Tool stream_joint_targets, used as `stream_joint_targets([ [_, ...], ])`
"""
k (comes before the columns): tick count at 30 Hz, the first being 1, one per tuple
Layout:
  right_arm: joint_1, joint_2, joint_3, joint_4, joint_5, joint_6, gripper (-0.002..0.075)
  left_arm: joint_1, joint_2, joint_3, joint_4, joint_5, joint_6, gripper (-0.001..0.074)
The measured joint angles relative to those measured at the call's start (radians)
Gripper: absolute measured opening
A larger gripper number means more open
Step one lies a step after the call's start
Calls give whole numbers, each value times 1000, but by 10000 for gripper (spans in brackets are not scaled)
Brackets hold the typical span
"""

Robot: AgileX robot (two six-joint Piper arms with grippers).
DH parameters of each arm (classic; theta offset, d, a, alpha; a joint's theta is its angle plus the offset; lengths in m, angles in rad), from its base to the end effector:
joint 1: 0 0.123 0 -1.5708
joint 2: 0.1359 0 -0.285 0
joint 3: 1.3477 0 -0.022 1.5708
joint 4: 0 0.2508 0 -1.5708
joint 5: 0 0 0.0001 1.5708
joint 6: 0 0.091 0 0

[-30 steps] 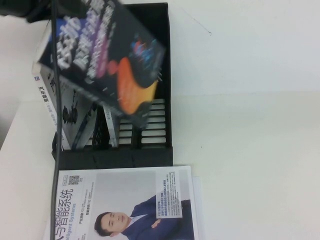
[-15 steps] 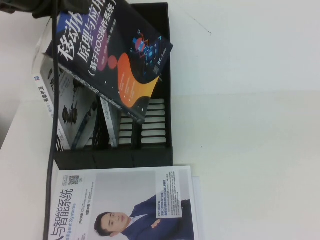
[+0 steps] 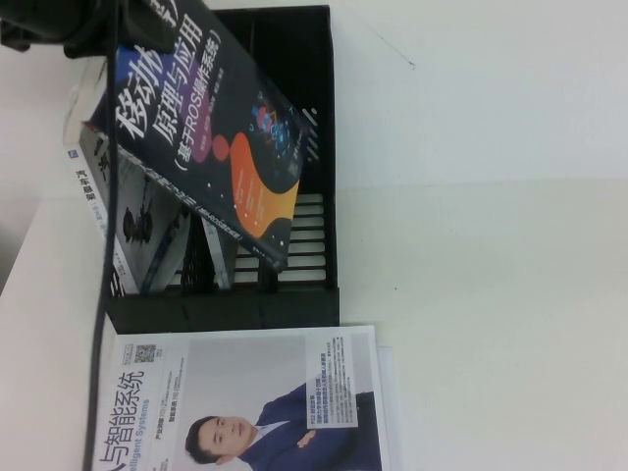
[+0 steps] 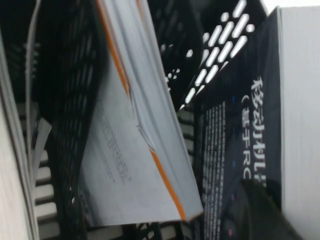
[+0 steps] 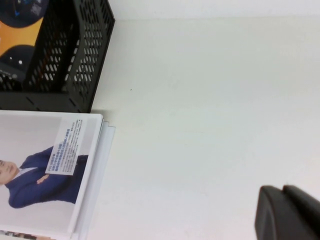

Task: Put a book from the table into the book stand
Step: Place the book on the book shelf

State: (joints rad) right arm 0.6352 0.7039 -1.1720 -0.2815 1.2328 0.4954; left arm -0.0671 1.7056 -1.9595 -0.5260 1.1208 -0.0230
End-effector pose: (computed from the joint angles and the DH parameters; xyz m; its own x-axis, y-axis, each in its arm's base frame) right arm 0.0788 0.0284 0.4319 -0.6156 0.0129 -0.7879 -0.1812 0.9708 0.1574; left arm 0.3626 -0.0656 0.4486 -0.7407 -0.1890 -0.6447 0.2086 0.8475 -0.4881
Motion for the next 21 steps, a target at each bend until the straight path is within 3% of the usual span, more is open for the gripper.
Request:
stream_joint_targets([
  [7, 0, 0, 0, -10, 0, 0, -1, -47, 74, -2, 25, -61, -42, 118],
  [14, 0, 0, 0, -12, 0, 0, -1, -149, 133, -2, 205, -117, -163, 117],
  [21, 0, 0, 0, -12, 0, 0, -1, -198, 183, -2, 286, -166, -231, 117],
])
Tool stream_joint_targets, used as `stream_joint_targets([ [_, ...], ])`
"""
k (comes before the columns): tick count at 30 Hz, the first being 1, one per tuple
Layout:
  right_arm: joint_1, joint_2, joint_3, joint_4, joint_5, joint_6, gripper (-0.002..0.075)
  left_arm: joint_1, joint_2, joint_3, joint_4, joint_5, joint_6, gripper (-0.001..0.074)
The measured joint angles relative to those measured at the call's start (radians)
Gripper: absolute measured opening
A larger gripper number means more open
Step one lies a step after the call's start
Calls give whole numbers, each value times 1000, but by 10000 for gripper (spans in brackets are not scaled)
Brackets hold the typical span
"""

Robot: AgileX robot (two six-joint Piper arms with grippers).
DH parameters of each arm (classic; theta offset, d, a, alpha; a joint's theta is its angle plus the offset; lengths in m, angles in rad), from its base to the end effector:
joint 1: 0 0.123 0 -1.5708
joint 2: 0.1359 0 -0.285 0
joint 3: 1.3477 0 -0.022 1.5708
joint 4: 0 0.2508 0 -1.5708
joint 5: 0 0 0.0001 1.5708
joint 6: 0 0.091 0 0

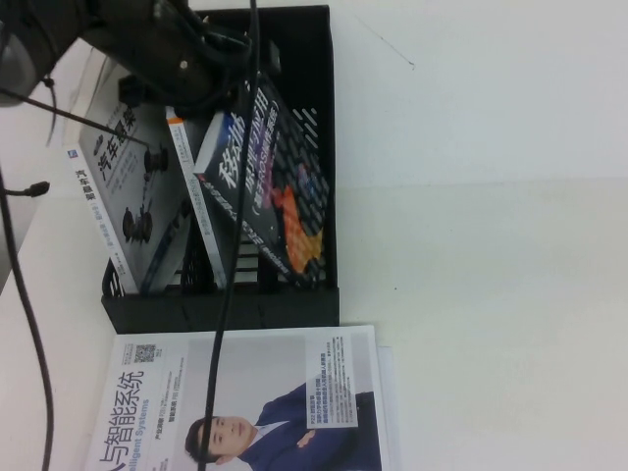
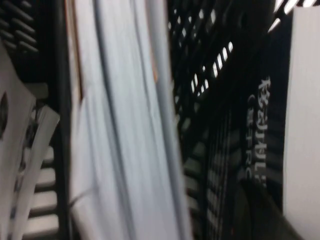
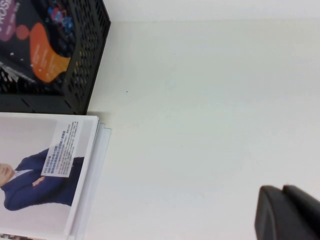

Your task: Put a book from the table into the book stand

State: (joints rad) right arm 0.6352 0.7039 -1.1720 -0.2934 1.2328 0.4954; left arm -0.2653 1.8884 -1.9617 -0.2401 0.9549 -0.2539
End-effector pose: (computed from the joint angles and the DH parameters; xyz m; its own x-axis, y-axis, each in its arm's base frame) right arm 0.0793 0.0276 0.4321 -0.6108 0.0103 -0.7917 -0.1760 0.9731 0.1485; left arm 0.4125 -0.1304 0.3781 -0.7769 -0.1795 -0.6034 0.0994 0.9115 -0.3991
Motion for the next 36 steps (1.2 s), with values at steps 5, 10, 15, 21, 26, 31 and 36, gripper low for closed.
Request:
stream_joint_targets([
  [5, 0, 0, 1, 0, -2, 0, -1, -27, 19, 0, 26, -61, -4, 142],
  [10, 0, -1, 53, -4, -18, 2, -2, -31, 13, -10, 18, -155, 17, 289],
  [15, 0, -1, 133, -33, -33, 2, -2, -31, 4, -11, 38, -168, 44, 259],
  [21, 0, -1, 225, -56, -144, 2, -2, -31, -77, -11, 186, -153, 43, 34],
  [26, 0, -1, 399, -74, -416, -18, -2, -31, -200, 0, 263, -119, 37, 5],
  [31, 0, -1, 596, -79, -753, -28, -2, -40, -364, 195, 306, -165, 37, 2],
  [36, 0, 0, 716, -81, -919, -28, -2, -40, -574, 540, 317, -330, 37, 1],
])
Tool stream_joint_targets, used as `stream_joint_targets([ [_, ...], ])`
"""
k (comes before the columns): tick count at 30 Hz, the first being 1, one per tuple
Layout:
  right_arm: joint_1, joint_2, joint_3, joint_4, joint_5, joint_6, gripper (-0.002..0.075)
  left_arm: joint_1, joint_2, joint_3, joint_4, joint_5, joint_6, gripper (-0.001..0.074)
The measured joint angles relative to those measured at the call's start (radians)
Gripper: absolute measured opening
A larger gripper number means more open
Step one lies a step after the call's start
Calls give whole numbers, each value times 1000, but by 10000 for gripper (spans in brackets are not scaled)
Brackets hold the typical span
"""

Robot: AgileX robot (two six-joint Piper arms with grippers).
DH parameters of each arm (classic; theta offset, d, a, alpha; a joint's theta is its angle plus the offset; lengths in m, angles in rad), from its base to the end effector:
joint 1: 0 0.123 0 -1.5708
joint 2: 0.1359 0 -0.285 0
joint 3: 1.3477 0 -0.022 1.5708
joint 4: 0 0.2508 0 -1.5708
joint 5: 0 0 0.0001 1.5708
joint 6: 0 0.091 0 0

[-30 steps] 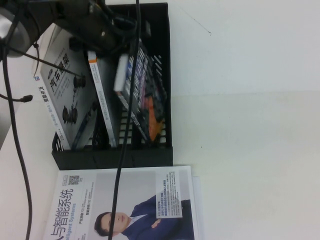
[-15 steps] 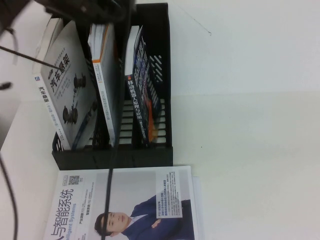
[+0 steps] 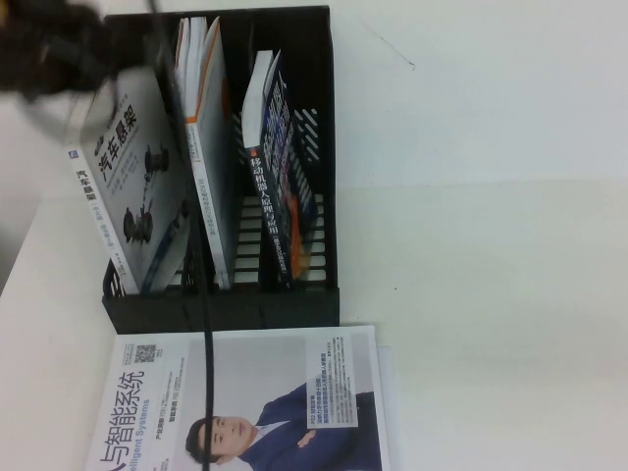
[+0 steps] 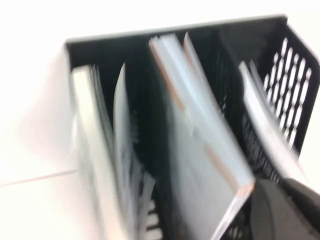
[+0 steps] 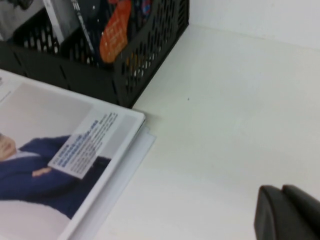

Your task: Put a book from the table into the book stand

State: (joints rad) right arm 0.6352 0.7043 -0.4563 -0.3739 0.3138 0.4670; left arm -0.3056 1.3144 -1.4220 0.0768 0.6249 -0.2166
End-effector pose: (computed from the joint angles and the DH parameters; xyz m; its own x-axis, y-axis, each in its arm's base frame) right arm 0.1205 0.0760 0.2771 -0.4067 -0.1645 -0.8986 -0.4662 0.8833 0.0493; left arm 0.2780 -0.0834 0.4382 -0.4319 -0.0247 -0.9016 0.1976 0.9727 -0.1213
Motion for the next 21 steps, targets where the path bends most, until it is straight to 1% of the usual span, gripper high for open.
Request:
stream_joint_targets([
  [4, 0, 0, 31, -1, -6, 0, -2, 0, -173, 294, 4, -177, -5, 1],
  [8, 0, 0, 51, -1, -4, 0, -2, 0, -321, 602, 4, -412, -7, 1],
  [11, 0, 0, 55, -1, 25, 6, -2, 0, -400, 762, 4, -557, -7, 1],
  [15, 0, 0, 55, -1, 105, 30, -2, 0, -465, 882, 15, -673, -7, 1],
  [21, 0, 0, 55, -2, 243, 75, -2, 0, -475, 923, 19, -697, -7, 1],
])
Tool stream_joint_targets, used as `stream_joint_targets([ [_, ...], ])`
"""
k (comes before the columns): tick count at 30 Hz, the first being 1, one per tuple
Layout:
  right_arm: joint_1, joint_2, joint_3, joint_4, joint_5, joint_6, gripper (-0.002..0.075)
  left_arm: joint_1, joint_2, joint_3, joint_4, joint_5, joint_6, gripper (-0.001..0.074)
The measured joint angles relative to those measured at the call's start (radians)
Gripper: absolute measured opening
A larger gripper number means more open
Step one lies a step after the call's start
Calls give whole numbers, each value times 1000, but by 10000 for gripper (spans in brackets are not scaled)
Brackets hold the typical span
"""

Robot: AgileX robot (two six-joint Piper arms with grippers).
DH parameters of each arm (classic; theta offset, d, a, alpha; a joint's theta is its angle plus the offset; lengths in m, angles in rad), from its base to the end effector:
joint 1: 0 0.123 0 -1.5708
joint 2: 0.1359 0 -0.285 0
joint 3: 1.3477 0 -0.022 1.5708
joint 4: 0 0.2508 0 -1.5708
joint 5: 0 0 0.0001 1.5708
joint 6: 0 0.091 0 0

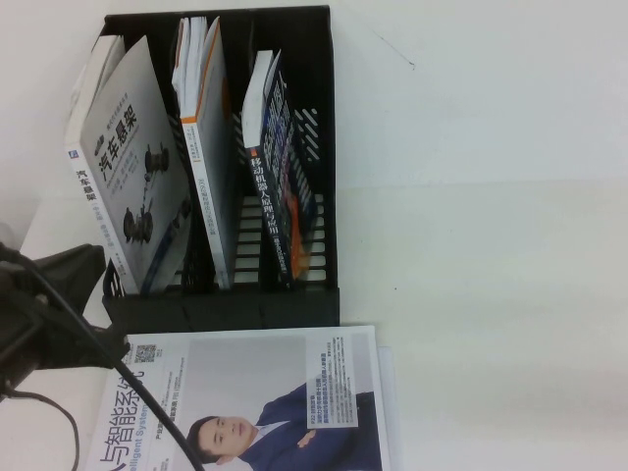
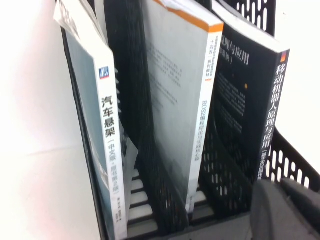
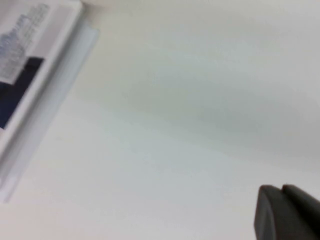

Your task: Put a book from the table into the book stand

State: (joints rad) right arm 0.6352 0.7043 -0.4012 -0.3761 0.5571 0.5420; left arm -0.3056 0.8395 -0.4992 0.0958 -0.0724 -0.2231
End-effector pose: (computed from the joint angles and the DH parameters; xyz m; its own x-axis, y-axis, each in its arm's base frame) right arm 0.1114 0.0601 0.2427 -0.6317 -0.2013 -0.7487 -0.3378 0.9407 0.0320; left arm 0.1695 -0.0541 0.3010 -0.2094 -0.0673 -0.9755 0.2830 0.9508 -0.1264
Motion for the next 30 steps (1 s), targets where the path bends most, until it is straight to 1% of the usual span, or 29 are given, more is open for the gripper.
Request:
stream_joint_targets([
  [5, 0, 0, 0, 0, 106, 28, -2, 0, 0, 0, 2, -3, 0, 1],
  [9, 0, 0, 0, 0, 153, 32, -2, 0, 0, 0, 2, -3, 0, 0],
  [17, 0, 0, 0, 0, 162, 32, -2, 0, 0, 2, 2, -5, 0, 0],
  [22, 0, 0, 0, 0, 162, 32, -2, 5, -100, 34, 2, 11, 0, -1],
  [25, 0, 0, 0, 0, 162, 32, -2, 51, -230, 116, 2, -23, 6, -1],
  [30, 0, 0, 0, 0, 162, 32, -2, 187, -467, 316, 11, -56, 30, -1],
])
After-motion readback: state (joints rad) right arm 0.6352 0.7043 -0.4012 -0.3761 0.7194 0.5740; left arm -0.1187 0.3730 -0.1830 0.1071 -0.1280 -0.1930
